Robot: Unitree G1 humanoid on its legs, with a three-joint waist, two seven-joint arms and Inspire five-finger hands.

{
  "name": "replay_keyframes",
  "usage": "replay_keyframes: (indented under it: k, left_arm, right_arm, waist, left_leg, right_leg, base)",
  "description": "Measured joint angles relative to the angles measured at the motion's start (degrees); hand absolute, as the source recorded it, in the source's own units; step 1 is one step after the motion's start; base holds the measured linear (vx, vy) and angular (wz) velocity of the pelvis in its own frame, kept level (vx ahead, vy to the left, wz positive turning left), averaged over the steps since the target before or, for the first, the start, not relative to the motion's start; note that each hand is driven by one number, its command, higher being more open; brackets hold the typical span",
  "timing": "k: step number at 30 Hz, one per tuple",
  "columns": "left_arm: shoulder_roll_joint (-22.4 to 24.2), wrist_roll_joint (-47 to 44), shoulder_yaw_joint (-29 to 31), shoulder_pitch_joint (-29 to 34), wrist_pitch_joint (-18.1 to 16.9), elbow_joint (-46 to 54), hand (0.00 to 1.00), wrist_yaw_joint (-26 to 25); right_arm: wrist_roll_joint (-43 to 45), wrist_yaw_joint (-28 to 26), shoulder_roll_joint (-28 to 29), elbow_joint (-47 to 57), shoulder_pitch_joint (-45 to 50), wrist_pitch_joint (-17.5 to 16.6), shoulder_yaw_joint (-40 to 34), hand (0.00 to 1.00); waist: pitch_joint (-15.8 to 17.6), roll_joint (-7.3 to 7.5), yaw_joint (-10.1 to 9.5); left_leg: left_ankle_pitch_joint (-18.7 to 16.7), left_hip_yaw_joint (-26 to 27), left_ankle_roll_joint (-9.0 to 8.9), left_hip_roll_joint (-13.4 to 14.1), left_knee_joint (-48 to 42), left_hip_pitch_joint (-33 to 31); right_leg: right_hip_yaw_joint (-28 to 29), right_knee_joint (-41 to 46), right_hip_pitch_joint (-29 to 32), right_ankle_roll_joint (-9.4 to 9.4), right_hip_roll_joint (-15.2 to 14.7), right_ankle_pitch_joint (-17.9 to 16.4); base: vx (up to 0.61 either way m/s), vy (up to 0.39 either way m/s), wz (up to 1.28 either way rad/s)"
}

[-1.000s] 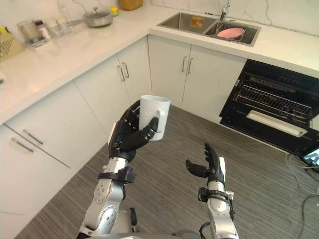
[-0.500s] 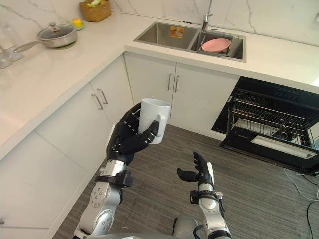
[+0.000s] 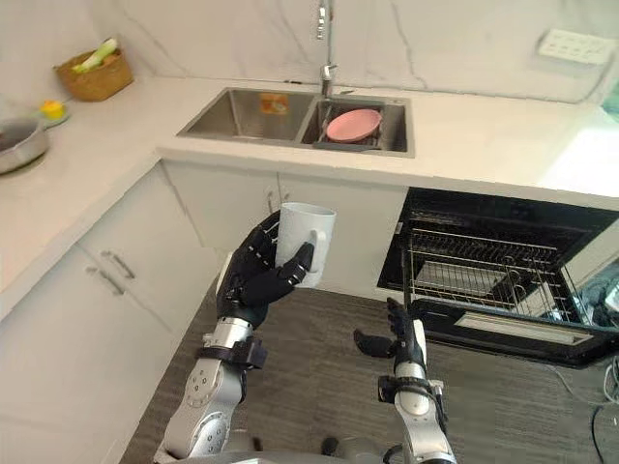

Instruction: Walk over to the sink, pick up the cup, carry it to the dishwasher, place the cup inside the dishwasher, then close the dishwasher door

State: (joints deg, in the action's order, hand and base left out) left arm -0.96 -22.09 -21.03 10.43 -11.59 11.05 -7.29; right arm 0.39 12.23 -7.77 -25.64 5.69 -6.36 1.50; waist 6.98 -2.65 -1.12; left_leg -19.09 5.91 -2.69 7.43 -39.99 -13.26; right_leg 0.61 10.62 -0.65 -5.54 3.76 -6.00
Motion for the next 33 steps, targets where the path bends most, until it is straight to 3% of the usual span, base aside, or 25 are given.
replay_keyframes:
  k: [2,3,4,5,8,11,12,13,14,15,16,17,18,20,21,22,24,26,29,32,33]
  left_arm:
    - [0.11,1.35,0.96,-0.06,0.00,0.13,0.30,-0.04]
    - [0.21,1.99,1.44,-0.07,0.00,0.61,0.30,-0.21]
    - [0.23,2.09,1.61,-0.06,0.00,0.81,0.30,-0.38]
    - [-0.01,2.58,1.98,-0.55,0.00,1.42,0.30,-0.76]
    - [-0.29,3.91,2.88,-2.27,-0.06,3.09,0.30,-2.51]
    - [-0.62,4.07,4.07,-2.61,-0.05,3.13,0.30,-4.10]
    - [-0.81,4.11,4.25,-2.60,-0.05,3.31,0.30,-4.71]
    - [-0.82,4.12,4.30,-2.57,-0.05,3.69,0.30,-5.01]
    - [-0.81,4.13,4.56,-2.56,-0.10,5.12,0.30,-5.37]
    - [-0.83,4.13,4.88,-2.56,-0.29,5.92,0.30,-5.39]
    - [-1.01,4.13,6.05,-2.56,-1.25,7.25,0.30,-5.48]
    - [-1.23,4.13,6.53,-2.65,-1.62,7.38,0.30,-5.48]
    - [-1.43,4.12,7.71,-2.68,-1.80,7.30,0.30,-5.50]
    - [-1.45,4.11,8.67,-2.68,-1.81,7.08,0.30,-5.79]
    - [-0.61,4.13,8.66,-2.57,-1.85,5.97,0.30,-5.94]
    - [-0.20,4.17,8.63,-2.48,-1.87,5.54,0.30,-5.92]
    - [-0.11,4.21,8.78,-2.54,-1.85,3.82,0.30,-5.92]
    - [-0.31,4.24,8.79,-2.32,-1.85,3.07,0.30,-5.87]
    - [-0.15,4.43,9.17,-2.31,-1.84,2.49,0.30,-5.45]
    - [-0.16,5.34,9.62,-2.19,-1.81,2.25,0.30,-5.39]
    - [0.05,5.37,9.65,-2.16,-1.86,2.36,0.30,-5.39]
  right_arm:
    - [0.02,0.03,0.07,0.00,-0.80,0.00,-0.01,0.90]
    - [0.03,0.14,-0.07,-0.02,-1.16,-0.01,-0.03,0.90]
    - [0.05,0.18,-0.05,0.02,-1.08,-0.02,0.00,0.90]
    - [0.07,0.26,0.61,0.21,-1.10,-0.02,0.03,0.90]
    - [0.07,0.43,1.97,2.74,-1.11,-0.07,0.01,0.90]
    - [0.02,0.36,3.64,4.02,-2.69,-0.09,0.77,0.90]
    - [-0.09,0.34,4.22,4.72,-3.31,-0.10,1.87,0.90]
    - [-0.13,0.35,4.46,5.25,-3.60,-0.10,2.25,0.90]
    - [-0.40,0.40,4.75,6.81,-4.42,-0.25,3.17,0.90]
    - [-0.61,0.40,4.90,7.22,-5.23,-0.48,3.73,0.90]
    - [-0.81,0.40,5.49,7.57,-7.86,-0.77,4.72,0.90]
    - [-0.82,0.47,5.73,7.64,-8.77,-0.92,5.02,0.90]
    - [-0.85,0.49,5.74,8.20,-9.83,-1.36,5.54,0.90]
    - [-1.17,0.86,5.57,11.20,-9.09,-1.58,5.43,0.90]
    - [-1.73,1.32,4.36,13.32,-7.84,-1.80,5.18,0.90]
    - [-1.85,1.45,3.70,13.98,-7.23,-1.80,4.89,0.90]
    - [-1.83,1.54,3.05,16.05,-4.62,-1.80,4.33,0.90]
    - [-1.77,1.80,3.23,18.64,-2.58,-1.81,3.43,0.90]
    - [-1.69,2.07,3.13,21.81,-2.09,-3.09,1.58,0.90]
    - [-1.69,1.98,3.03,21.79,-2.11,-3.29,1.19,0.90]
    - [-1.76,1.68,2.65,21.81,-1.72,-3.31,1.34,0.90]
  waist:
    - [0.03,0.01,-0.03]
    - [-0.21,-0.44,-0.23]
    - [-0.39,-0.64,-0.64]
    - [-0.57,0.12,-0.60]
    - [-1.18,3.05,-0.13]
    - [-1.00,3.14,-0.21]
    - [-0.84,3.24,-0.06]
    - [-0.83,3.23,0.06]
    - [-0.93,2.98,0.42]
    - [-0.95,2.99,0.44]
    - [-0.93,2.86,0.33]
    - [-0.95,2.84,0.41]
    - [-0.96,2.87,0.51]
    - [-1.08,3.19,1.43]
    - [-0.96,0.73,2.10]
    - [-0.91,0.26,1.95]
    - [-0.54,-0.21,1.98]
    - [-0.35,-0.23,1.11]
    - [-0.33,-0.18,0.59]
    - [-0.31,-0.18,0.47]
    - [-0.75,-1.41,0.43]
  left_leg:
    - [2.59,-5.77,-1.25,-3.76,12.22,-1.18]
    - [9.39,-7.40,-1.69,-4.48,19.03,-0.59]
    - [13.26,-6.72,-1.09,-4.35,20.18,0.82]
    - [14.87,-5.52,3.57,-5.24,19.67,1.57]
    - [11.95,-2.04,6.14,-8.07,18.78,1.44]
    - [8.74,3.23,8.15,-9.24,19.78,6.77]
    - [8.20,5.65,8.85,-9.22,22.17,11.18]
    - [8.12,6.36,8.86,-9.16,23.39,12.70]
    - [7.59,8.05,8.52,-8.40,25.81,14.90]
    - [7.44,9.21,8.26,-7.86,26.64,15.58]
    - [6.89,12.35,7.33,-6.27,27.88,17.05]
    - [6.71,13.51,7.02,-5.77,27.91,17.45]
    - [6.26,15.12,6.27,-4.90,27.76,18.39]
    - [3.93,15.00,4.42,-4.34,25.67,19.21]
    - [0.91,14.32,2.83,-2.02,22.09,19.42]
    - [0.65,14.47,2.39,-0.74,19.82,19.19]
    - [2.34,12.84,1.25,3.97,3.92,14.56]
    - [2.26,11.33,0.25,5.78,-4.86,10.96]
    - [-0.68,6.89,0.40,2.93,0.31,5.01]
    - [0.89,-1.37,-0.41,-1.12,12.23,3.72]
    - [11.97,-5.48,-0.76,-1.31,22.12,5.26]
  right_leg:
    - [2.80,-0.04,-1.53,1.50,-0.84,-1.49]
    - [4.81,0.89,-1.96,2.68,-0.84,-3.06]
    - [5.99,1.56,-2.29,3.36,-0.70,-3.97]
    - [7.31,2.71,-2.77,5.03,-1.36,-5.46]
    - [9.16,7.36,-0.43,7.90,-5.09,-9.71]
    - [7.40,22.22,4.72,16.27,-7.85,-12.14]
    - [3.03,29.61,7.41,16.41,-9.87,-11.96]
    - [0.76,31.71,8.50,15.36,-10.78,-12.34]
    - [-4.17,33.56,11.18,12.68,-12.20,-13.74]
    - [-6.82,33.33,12.52,11.54,-12.89,-14.33]
    - [-15.27,29.77,15.09,9.67,-14.60,-14.96]
    - [-18.91,27.55,15.46,8.57,-15.02,-14.45]
    - [-23.64,22.14,15.86,6.33,-14.64,-12.68]
    - [-22.71,13.67,15.03,4.15,-11.63,-3.90]
    - [-22.54,12.82,12.92,3.01,-9.51,-1.69]
    - [-22.25,11.90,11.81,2.70,-8.51,-2.09]
    - [-21.52,6.91,6.66,2.20,-5.04,-2.12]
    - [-19.21,3.44,3.22,1.94,-3.68,-2.10]
    - [-14.38,1.50,1.16,2.57,-4.65,-1.72]
    - [-10.78,1.21,-0.39,3.00,-5.99,-1.50]
    - [-9.10,1.02,-1.69,4.82,-5.29,-1.53]
  base:
    - [0.38,0.245,-0.83]
    - [0.45,0.306,-0.89]
    - [0.42,0.294,-0.80]
    - [0.43,0.285,-0.51]
    - [0.34,0.223,-0.41]
    - [0.30,0.182,-0.85]
    - [0.25,0.118,-0.86]
    - [0.23,0.084,-0.89]
    - [0.21,0.066,-0.66]
    - [0.23,0.055,-1.15]
    - [0.19,0.022,-1.05]
    - [0.20,-0.016,-1.22]
    - [0.23,-0.070,-0.74]
    - [0.33,-0.111,-0.29]
    - [0.37,-0.098,0.01]
    - [0.43,-0.133,-0.14]
    - [0.29,-0.129,-0.32]
    - [0.28,-0.042,-0.60]
    - [0.30,0.038,-0.79]
    - [0.26,0.185,-0.76]
    - [0.20,0.189,-0.76]
